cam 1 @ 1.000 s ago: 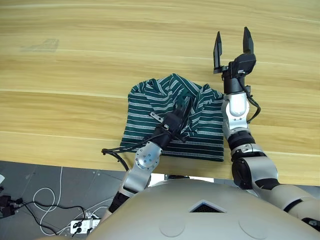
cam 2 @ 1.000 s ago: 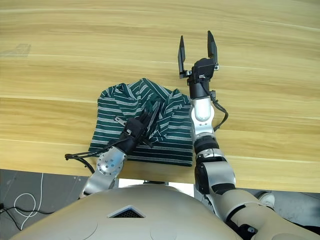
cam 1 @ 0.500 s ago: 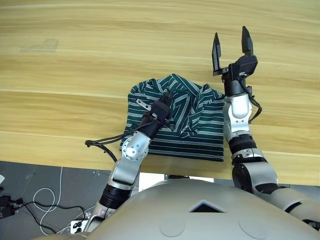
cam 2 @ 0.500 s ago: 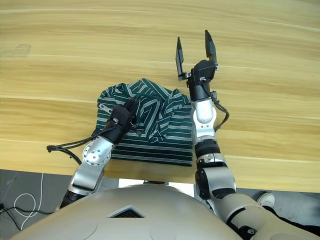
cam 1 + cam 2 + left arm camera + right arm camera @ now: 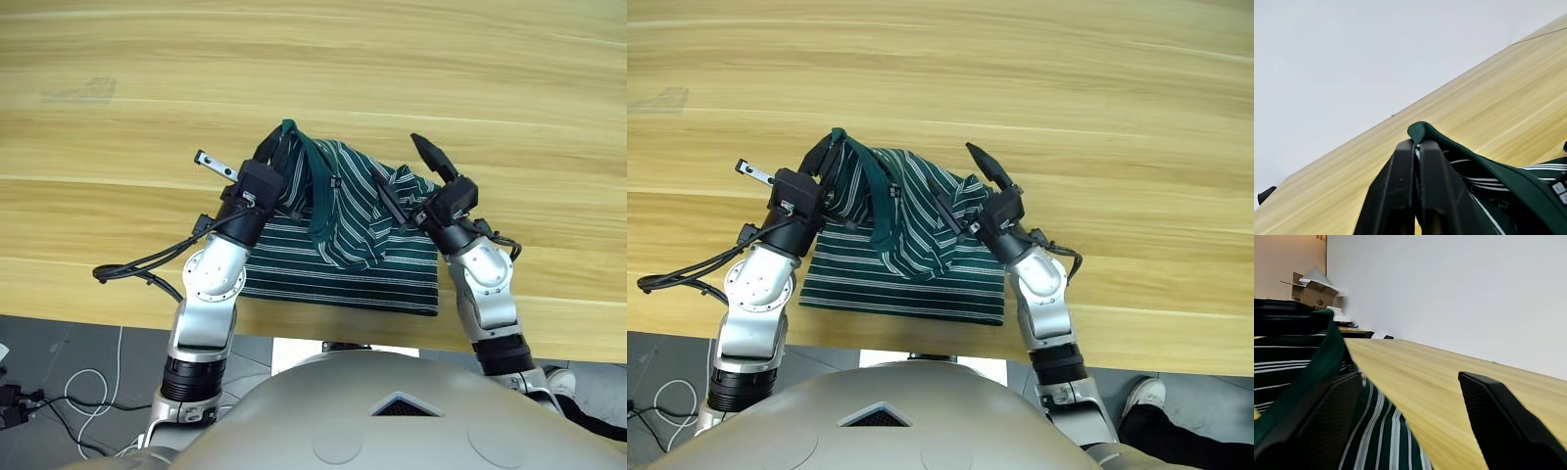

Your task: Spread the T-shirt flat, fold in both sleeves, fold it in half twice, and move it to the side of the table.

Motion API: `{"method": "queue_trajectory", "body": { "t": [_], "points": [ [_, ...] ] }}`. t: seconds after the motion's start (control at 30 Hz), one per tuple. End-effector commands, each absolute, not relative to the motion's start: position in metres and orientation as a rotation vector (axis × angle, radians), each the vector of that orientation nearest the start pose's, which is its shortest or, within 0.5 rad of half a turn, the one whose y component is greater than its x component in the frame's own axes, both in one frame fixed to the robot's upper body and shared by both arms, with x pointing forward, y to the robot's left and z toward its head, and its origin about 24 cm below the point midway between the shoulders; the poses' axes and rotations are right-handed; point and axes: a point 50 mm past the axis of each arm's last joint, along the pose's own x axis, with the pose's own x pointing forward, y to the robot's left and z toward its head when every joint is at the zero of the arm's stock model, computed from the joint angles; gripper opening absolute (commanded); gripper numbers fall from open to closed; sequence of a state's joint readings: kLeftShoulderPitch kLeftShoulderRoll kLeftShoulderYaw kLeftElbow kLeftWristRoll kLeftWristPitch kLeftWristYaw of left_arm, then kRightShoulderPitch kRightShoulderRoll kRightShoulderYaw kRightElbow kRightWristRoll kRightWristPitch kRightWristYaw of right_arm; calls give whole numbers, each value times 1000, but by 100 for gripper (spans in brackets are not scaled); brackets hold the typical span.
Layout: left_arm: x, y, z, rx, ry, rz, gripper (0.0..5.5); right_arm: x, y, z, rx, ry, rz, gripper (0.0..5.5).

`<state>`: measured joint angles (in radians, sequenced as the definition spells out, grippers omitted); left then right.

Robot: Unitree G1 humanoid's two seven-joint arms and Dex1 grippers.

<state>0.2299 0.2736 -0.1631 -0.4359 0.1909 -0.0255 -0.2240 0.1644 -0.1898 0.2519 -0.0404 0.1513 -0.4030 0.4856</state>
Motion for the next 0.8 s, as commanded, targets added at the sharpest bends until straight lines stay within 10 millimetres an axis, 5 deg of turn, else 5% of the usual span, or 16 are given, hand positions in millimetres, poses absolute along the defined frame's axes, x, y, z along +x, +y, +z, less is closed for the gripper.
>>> {"method": "queue_trajectory", "body": {
  "t": [0.03, 0.27, 0.47, 0.8],
  "points": [
    [200, 138, 88, 433, -186, -410, 2, 190, -100, 44, -19, -209, 755, 369],
    [202, 136, 92, 446, -206, -426, 2, 167, -75, 31, 9, -77, 885, 369],
    [218, 124, 114, 461, -310, -462, 2, 154, -61, 10, -4, 98, 965, 369],
    [224, 103, 122, 452, -363, -533, 2, 149, -52, 4, -48, 122, 987, 369]
  ]
}}
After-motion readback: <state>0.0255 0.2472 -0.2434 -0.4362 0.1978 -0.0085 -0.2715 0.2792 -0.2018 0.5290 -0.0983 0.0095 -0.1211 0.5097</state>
